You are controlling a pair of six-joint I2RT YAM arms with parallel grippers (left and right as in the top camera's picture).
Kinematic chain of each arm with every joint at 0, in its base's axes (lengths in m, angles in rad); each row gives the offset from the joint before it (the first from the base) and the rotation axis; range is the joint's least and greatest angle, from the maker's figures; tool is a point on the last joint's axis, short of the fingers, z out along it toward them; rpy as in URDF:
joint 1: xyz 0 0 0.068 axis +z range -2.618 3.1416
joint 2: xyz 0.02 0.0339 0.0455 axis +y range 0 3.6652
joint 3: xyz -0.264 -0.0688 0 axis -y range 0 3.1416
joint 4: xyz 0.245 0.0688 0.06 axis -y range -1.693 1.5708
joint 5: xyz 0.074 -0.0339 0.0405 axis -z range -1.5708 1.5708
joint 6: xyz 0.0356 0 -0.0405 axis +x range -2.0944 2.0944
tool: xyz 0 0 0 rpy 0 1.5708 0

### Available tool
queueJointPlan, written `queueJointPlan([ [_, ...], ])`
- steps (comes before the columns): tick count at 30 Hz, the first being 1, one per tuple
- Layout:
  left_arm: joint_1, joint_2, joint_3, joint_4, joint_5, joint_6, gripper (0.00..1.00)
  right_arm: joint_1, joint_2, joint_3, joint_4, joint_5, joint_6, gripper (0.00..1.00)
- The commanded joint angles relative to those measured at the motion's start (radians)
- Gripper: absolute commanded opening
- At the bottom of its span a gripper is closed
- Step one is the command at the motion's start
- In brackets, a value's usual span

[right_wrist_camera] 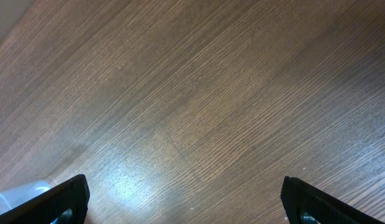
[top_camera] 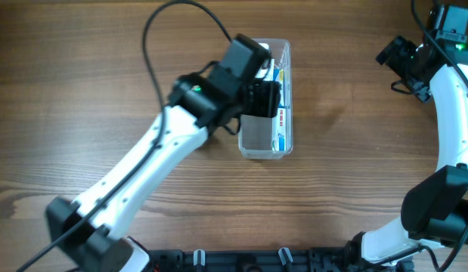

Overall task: Pack container
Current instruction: 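Carry the Zam-Buk tin with the left gripper into the container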

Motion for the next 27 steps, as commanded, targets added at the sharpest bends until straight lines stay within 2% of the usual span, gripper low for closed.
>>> queueJointPlan([
  [1, -0.013, 0.110, 0.013, 0.027, -0.056, -0.088, 0.65, -0.002, 0.002, 0.001, 0.002, -0.005, 0.012, 1.00],
  [15, -0.013, 0.327, 0.013, 0.048, -0.056, -0.088, 0.66, -0.002, 0.002, 0.001, 0.002, -0.005, 0.011, 1.00],
  [20, -0.013, 0.338, 0.013, 0.044, -0.056, -0.088, 0.66, -0.002, 0.002, 0.001, 0.002, -0.005, 0.012, 1.00],
  [27, -0.013, 0.338, 0.013, 0.018, -0.056, -0.088, 0.72, -0.002, 0.002, 0.001, 0.002, -0.005, 0.012, 1.00],
])
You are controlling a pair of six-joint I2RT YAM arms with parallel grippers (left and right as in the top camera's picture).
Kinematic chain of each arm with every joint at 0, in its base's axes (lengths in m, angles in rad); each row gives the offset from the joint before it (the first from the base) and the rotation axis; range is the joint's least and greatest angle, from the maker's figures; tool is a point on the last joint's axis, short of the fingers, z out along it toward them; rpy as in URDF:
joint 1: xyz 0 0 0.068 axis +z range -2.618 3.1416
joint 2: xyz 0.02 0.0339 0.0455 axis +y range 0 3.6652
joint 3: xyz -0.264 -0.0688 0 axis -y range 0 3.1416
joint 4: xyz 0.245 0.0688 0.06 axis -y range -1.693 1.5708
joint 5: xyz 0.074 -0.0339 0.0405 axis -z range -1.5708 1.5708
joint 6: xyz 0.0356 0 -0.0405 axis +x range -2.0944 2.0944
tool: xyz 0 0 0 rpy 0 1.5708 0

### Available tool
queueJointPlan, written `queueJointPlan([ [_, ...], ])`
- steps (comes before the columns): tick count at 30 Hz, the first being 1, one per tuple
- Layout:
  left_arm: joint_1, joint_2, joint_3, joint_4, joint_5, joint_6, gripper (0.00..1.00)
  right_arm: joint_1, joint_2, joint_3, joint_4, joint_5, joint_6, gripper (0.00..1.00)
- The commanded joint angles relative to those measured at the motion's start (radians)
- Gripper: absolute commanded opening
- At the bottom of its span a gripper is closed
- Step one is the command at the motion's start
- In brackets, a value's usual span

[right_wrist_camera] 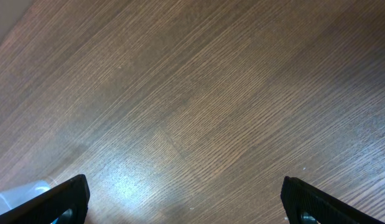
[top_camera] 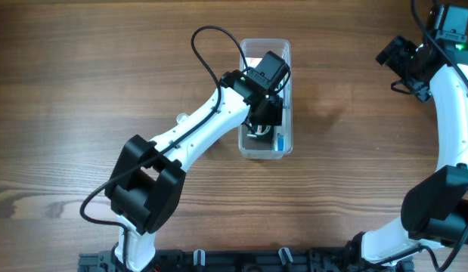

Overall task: Pack container
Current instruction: 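Carry the Zam-Buk tin with the left gripper into the container, then move the left gripper to the white dropper bottle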

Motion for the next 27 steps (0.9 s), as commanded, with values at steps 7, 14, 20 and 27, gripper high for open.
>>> queueJointPlan([
  [7, 0.016, -0.019, 0.043, 0.031, -0.014, 0.027, 0.73, -0.002, 0.002, 0.001, 0.002, -0.005, 0.011, 1.00],
  [14, 0.120, -0.182, 0.248, -0.171, -0.048, 0.160, 0.85, -0.002, 0.002, 0.001, 0.002, -0.005, 0.012, 1.00],
  [20, 0.346, -0.388, 0.248, -0.431, -0.133, 0.232, 0.89, -0.002, 0.002, 0.001, 0.002, -0.005, 0.012, 1.00],
  [27, 0.411, -0.311, 0.224, -0.642, -0.073, 0.317, 0.96, -0.002, 0.002, 0.001, 0.002, -0.005, 0.012, 1.00],
])
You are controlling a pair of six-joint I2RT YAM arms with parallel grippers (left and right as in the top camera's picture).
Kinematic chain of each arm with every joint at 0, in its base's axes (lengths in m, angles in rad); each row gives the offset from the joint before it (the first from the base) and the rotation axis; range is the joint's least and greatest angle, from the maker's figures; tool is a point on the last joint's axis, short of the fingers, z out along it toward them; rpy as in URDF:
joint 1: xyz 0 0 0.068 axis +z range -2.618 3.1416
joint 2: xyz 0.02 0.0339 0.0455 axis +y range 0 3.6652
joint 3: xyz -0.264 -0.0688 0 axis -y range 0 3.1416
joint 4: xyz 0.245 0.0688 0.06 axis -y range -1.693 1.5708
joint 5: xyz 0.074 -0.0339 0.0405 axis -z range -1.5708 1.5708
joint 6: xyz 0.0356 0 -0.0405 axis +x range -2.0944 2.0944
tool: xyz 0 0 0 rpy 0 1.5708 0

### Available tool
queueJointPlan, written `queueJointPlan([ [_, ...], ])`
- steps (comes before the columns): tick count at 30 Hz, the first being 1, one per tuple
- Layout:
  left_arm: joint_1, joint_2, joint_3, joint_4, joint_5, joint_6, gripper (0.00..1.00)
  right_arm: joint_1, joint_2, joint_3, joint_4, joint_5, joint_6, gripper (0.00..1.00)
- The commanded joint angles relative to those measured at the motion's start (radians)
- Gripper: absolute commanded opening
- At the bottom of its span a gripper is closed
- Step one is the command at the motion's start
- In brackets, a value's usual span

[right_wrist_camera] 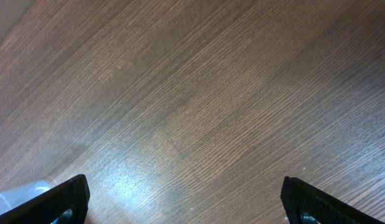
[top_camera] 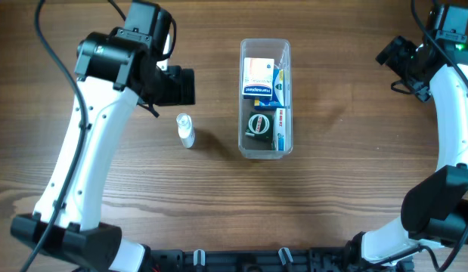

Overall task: Pack container
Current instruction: 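Move the left gripper to the white dropper bottle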

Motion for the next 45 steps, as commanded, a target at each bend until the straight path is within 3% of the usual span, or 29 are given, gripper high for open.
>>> queueJointPlan([
  [1, 0.002, 0.044, -0.006, -0.011, 0.017, 0.034, 0.97, -0.002, 0.002, 0.001, 0.002, -0.005, 0.012, 1.00],
  [9, -0.010, 0.154, -0.109, -0.006, 0.050, 0.033, 0.99, -0.002, 0.002, 0.001, 0.002, -0.005, 0.012, 1.00],
  [21, -0.016, 0.154, -0.471, 0.327, 0.084, 0.112, 0.99, -0.002, 0.002, 0.001, 0.002, -0.005, 0.011, 1.00],
  [29, -0.016, 0.154, -0.489, 0.426, 0.084, 0.113, 0.98, -0.002, 0.002, 0.001, 0.002, -0.005, 0.011, 1.00],
  [37, -0.016, 0.154, -0.489, 0.416, 0.084, 0.112, 0.72, -0.002, 0.002, 0.001, 0.002, -0.005, 0.012, 1.00],
  [41, -0.016, 0.154, -0.489, 0.392, 0.084, 0.112, 0.69, -0.002, 0.002, 0.001, 0.002, -0.005, 0.012, 1.00],
  [44, -0.016, 0.154, -0.489, 0.394, 0.084, 0.112, 0.53, -0.002, 0.002, 0.001, 0.002, -0.005, 0.011, 1.00],
  [45, -0.016, 0.154, -0.489, 0.394, 0.084, 0.112, 0.52, -0.002, 0.002, 0.001, 0.002, -0.005, 0.012, 1.00],
])
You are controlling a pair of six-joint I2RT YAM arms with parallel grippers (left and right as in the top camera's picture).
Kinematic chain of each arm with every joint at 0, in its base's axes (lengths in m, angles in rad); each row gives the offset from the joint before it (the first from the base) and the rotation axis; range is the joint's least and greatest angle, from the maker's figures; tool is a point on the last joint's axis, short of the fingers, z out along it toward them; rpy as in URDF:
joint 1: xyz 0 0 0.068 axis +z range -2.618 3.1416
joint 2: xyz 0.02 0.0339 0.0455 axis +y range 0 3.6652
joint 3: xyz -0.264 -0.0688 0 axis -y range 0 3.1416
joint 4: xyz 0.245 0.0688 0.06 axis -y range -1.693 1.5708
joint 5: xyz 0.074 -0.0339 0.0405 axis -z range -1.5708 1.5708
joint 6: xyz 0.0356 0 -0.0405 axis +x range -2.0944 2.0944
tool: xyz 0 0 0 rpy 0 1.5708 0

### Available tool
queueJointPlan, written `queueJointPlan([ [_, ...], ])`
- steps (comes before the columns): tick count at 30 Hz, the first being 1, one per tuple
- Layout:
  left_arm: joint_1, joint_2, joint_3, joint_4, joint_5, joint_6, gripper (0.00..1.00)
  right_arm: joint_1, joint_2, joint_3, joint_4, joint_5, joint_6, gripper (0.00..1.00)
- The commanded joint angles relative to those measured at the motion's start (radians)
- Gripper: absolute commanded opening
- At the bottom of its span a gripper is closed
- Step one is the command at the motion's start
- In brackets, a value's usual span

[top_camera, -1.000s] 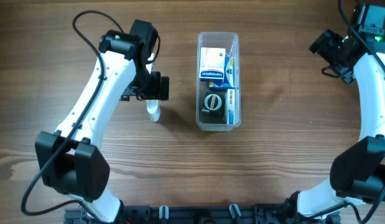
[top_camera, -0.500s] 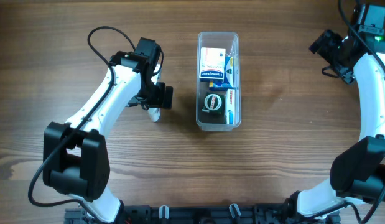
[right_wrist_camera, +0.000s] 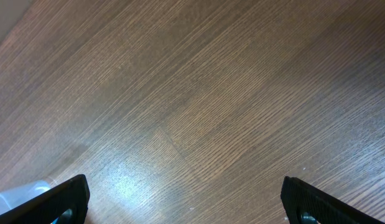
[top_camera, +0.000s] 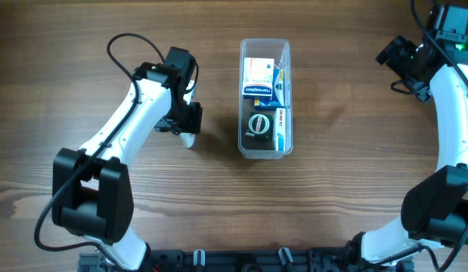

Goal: Pack container

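A clear plastic container (top_camera: 286, 91) stands at the table's middle. It holds a white and orange box (top_camera: 257, 72), a blue packet (top_camera: 264, 91), a round black item (top_camera: 258, 124) and a blue-ended tube (top_camera: 280, 128). A small white bottle (top_camera: 187, 139) lies on the table left of the container. My left gripper (top_camera: 185, 119) is right over the bottle's far end and hides it; its jaws cannot be made out. My right gripper (top_camera: 402, 59) hangs at the far right, open wide (right_wrist_camera: 186, 208) over bare wood.
The wooden table (top_camera: 354, 174) carries nothing else in view. A corner of the clear container (right_wrist_camera: 21, 191) shows at the lower left of the right wrist view. The left arm's black cable (top_camera: 124, 45) loops above the table at the left.
My left gripper has moved from up and left of the white bottle down onto the bottle's far end. The bottle, the container and the right arm are where they were.
My left gripper was first above the container, then down inside it at the round black item. Later it was away at the left, with the black item lying in the container and the bottle on the table. Now it is at the bottle. The right arm never moved.
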Motion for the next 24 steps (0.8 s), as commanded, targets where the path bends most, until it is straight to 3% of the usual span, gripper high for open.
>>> queueJointPlan([
  [1, -0.008, 0.002, -0.006, 0.001, 0.015, 0.002, 0.53, -0.002, 0.002, 0.001, 0.002, -0.006, 0.012, 1.00],
  [13, -0.008, 0.002, -0.006, 0.023, 0.011, 0.001, 0.43, -0.002, 0.002, 0.001, 0.002, -0.006, 0.012, 1.00],
  [17, -0.008, 0.002, -0.005, 0.023, 0.012, -0.002, 0.35, -0.002, 0.002, 0.001, 0.002, -0.006, 0.012, 1.00],
  [24, -0.008, 0.002, -0.001, 0.021, 0.012, -0.010, 0.34, -0.002, 0.002, 0.001, 0.002, -0.006, 0.013, 1.00],
])
